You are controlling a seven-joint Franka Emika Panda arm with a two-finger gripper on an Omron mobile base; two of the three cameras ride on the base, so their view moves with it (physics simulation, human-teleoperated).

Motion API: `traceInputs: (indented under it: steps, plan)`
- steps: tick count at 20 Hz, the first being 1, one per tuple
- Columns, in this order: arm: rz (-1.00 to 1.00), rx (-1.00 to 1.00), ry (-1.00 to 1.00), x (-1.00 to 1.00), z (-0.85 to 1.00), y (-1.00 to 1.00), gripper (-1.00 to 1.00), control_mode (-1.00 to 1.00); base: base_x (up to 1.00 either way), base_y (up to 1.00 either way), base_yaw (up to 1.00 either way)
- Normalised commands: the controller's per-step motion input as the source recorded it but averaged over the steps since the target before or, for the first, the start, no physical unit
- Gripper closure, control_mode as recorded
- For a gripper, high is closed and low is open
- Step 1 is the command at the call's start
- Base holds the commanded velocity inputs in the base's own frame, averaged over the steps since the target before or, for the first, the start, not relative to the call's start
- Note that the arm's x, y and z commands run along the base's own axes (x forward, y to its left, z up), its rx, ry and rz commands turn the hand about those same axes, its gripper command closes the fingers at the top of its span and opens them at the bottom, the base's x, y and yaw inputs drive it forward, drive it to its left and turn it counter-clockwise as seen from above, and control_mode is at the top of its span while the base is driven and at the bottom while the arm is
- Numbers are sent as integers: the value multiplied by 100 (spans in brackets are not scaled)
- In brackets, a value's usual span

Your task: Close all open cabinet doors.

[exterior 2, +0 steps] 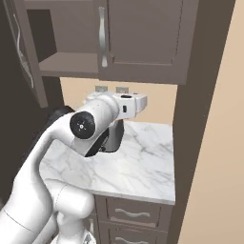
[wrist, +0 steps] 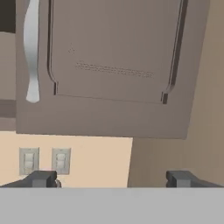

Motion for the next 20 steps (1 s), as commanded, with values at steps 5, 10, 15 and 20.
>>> traceInputs:
  steps: [5,10,15,20]
  plan:
    - [-8,0,20,-87,20,-1,-100,-100,0,0,0]
    - [-3,0,13,-75,15,0,-100,-100,0,0,0]
    - [-1,0,2,-43,21,2,-100,-100,0,0,0]
    - [-3,0,0,-34,17,21,-100,-100,0,0,0]
